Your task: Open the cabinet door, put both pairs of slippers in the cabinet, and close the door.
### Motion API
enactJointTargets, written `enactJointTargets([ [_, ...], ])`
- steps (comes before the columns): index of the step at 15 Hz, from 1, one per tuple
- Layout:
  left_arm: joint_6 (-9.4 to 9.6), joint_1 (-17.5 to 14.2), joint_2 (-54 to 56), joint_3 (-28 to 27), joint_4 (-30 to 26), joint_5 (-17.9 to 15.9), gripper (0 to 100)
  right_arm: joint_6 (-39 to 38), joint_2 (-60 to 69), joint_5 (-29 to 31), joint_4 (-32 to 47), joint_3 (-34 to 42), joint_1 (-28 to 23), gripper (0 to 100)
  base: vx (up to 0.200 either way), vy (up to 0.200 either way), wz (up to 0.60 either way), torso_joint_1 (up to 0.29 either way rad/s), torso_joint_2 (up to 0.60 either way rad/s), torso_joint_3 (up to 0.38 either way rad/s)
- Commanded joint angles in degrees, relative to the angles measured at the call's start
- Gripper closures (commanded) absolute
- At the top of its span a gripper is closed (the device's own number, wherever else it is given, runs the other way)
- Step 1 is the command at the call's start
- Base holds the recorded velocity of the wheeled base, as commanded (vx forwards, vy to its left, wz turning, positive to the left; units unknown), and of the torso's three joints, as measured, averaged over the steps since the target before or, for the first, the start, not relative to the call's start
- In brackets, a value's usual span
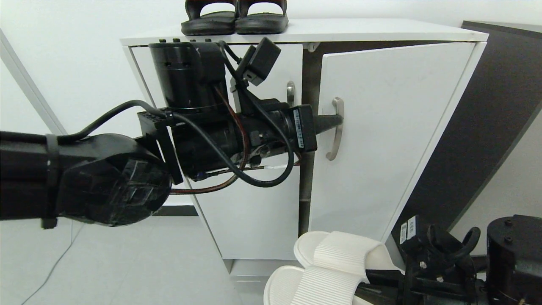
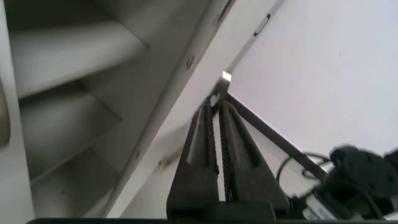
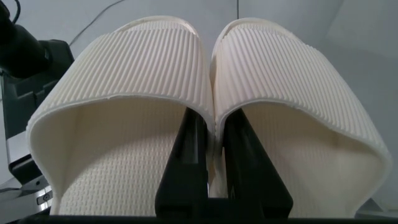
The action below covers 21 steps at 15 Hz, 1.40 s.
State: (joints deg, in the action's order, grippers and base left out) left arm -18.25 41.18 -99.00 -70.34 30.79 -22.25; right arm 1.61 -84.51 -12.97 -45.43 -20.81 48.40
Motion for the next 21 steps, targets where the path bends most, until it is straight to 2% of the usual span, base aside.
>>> enactJointTargets([
  [1,0.14,0.3,5.0,4.2,-0.1,0.0,100,0.1,-0.1,-0.1,-0.1,0.2,0.0,100,0.000,0.000,0.00,0.000,0.00,0.000],
  [4,-0.12,0.0,8.1,6.2,-0.1,-0.2,100,0.6,-0.2,-0.1,0.0,0.8,0.6,100,0.000,0.000,0.00,0.000,0.00,0.000],
  [9,-0.74,-4.3,2.8,1.3,0.0,-0.8,100,1.3,-0.2,0.0,0.0,2.0,3.1,100,0.000,0.000,0.00,0.000,0.00,0.000],
  [14,-3.81,-4.4,-4.7,-5.9,2.5,-0.7,100,1.3,-0.5,-0.1,0.1,3.0,4.8,100,0.000,0.000,0.00,0.000,0.00,0.000],
  [17,-3.90,-4.4,-6.5,-7.4,2.5,-0.5,100,1.3,-0.7,-0.1,0.1,3.1,5.3,100,0.000,0.000,0.00,0.000,0.00,0.000],
  [21,-3.90,-3.9,-6.5,-7.5,2.5,-0.2,100,1.3,-0.9,-0.1,0.1,4.4,7.5,100,-0.200,0.000,0.00,0.004,0.00,0.002],
])
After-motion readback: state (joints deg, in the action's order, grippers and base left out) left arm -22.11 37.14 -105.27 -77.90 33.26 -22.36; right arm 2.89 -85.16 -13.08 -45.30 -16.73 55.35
